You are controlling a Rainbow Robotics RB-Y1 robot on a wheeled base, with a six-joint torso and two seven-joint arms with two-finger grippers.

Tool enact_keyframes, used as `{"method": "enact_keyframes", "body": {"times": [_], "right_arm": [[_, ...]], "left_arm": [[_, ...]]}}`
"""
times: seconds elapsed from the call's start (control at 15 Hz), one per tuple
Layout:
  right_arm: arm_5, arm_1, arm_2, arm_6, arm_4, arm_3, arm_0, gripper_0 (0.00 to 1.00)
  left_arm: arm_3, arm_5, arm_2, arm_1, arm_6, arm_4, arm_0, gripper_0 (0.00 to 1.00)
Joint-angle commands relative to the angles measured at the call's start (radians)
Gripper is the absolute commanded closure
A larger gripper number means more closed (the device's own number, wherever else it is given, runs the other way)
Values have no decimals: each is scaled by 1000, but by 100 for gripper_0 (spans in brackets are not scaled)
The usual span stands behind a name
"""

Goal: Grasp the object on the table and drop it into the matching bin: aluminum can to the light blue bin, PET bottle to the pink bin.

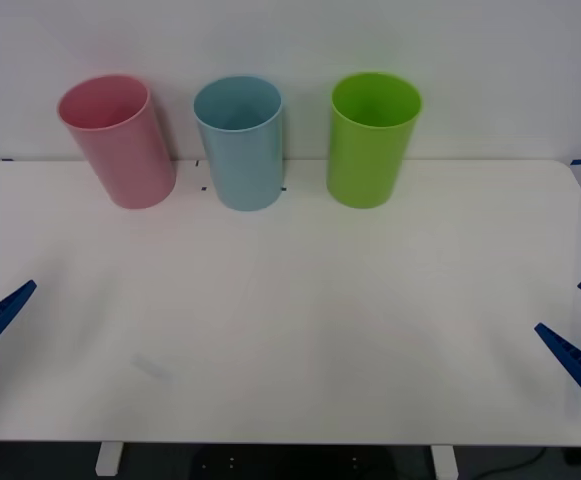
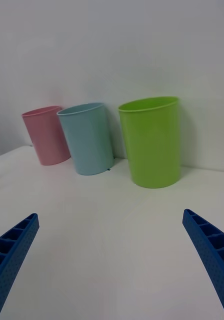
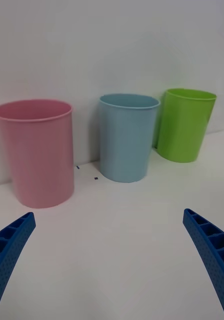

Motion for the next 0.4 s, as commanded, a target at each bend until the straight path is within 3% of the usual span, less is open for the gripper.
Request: {"method": "enact_keyframes", "body": {"times": [0.07,0.4], "right_arm": [[0,0,0,0,0,0,0,0],[0,0,0,0,0,0,0,0]], "left_arm": [[1,2,9,0,-7,13,7,0],[1,0,13,0,-13,22,13,0]]}}
